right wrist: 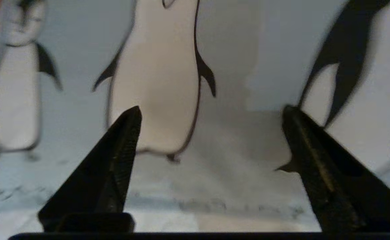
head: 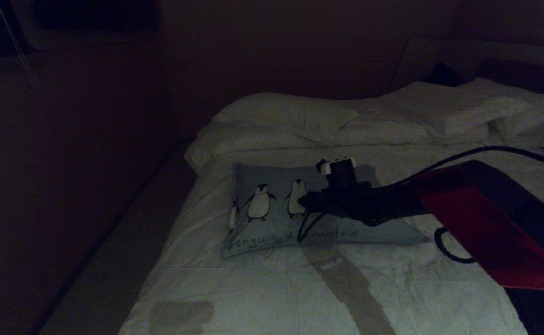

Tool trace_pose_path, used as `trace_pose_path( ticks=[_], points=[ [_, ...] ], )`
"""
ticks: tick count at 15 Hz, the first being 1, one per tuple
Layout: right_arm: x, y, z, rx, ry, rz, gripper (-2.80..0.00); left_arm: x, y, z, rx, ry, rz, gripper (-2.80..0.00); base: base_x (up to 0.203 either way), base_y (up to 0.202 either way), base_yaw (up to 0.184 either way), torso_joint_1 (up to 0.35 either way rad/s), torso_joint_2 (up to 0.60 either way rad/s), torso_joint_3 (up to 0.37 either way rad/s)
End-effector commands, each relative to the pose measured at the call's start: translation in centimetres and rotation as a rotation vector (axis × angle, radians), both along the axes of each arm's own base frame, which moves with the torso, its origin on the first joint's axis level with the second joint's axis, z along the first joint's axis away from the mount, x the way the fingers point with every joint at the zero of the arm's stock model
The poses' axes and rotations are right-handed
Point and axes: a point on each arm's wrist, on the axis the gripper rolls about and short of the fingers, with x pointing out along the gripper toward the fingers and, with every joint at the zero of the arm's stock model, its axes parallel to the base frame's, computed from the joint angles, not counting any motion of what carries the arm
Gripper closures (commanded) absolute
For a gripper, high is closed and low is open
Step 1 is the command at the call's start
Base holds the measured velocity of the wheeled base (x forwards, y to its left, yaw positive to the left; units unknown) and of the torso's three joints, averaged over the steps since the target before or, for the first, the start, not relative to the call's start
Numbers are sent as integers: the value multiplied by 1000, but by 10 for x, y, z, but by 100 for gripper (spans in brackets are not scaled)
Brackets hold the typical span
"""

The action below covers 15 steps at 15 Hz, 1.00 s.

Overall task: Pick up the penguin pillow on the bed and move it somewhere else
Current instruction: Pick up the pillow

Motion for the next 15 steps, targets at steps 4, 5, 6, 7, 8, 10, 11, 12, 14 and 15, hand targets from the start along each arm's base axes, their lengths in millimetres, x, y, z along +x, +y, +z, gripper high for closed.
trace_pose_path(
  ticks=[4,5,6,7,8,10,11,12,14,15],
  points=[
    [28,-1,-55,-72,119,-44,-280,0,0,0,0,0,1,0,0,0,0,0,0,0],
    [29,-3,-62,-86,139,-47,-280,0,0,0,0,0,1,0,0,0,0,0,0,0],
    [30,-4,-70,-97,154,-47,-280,0,0,0,0,0,1,0,0,0,0,0,0,0],
    [30,-5,-76,-111,163,-40,-280,0,0,0,0,0,2,0,0,0,0,0,0,0],
    [31,-6,-82,-116,172,-36,-280,0,0,0,0,0,1,0,0,0,0,0,0,0],
    [32,-9,-82,-118,172,-37,-280,0,0,0,0,0,1,0,0,0,0,0,0,0],
    [32,-9,-84,-123,175,-34,-280,0,0,0,0,0,1,0,0,0,0,0,0,0],
    [32,-9,-84,-126,173,-32,-280,0,0,0,0,0,1,0,0,0,0,0,0,0],
    [32,-9,-85,-126,173,-32,0,0,0,0,0,0,1,0,0,0,0,0,0,0],
    [32,-8,-85,-124,168,-32,0,0,0,0,0,0,2,0,0,0,0,0,0,0]
  ],
)
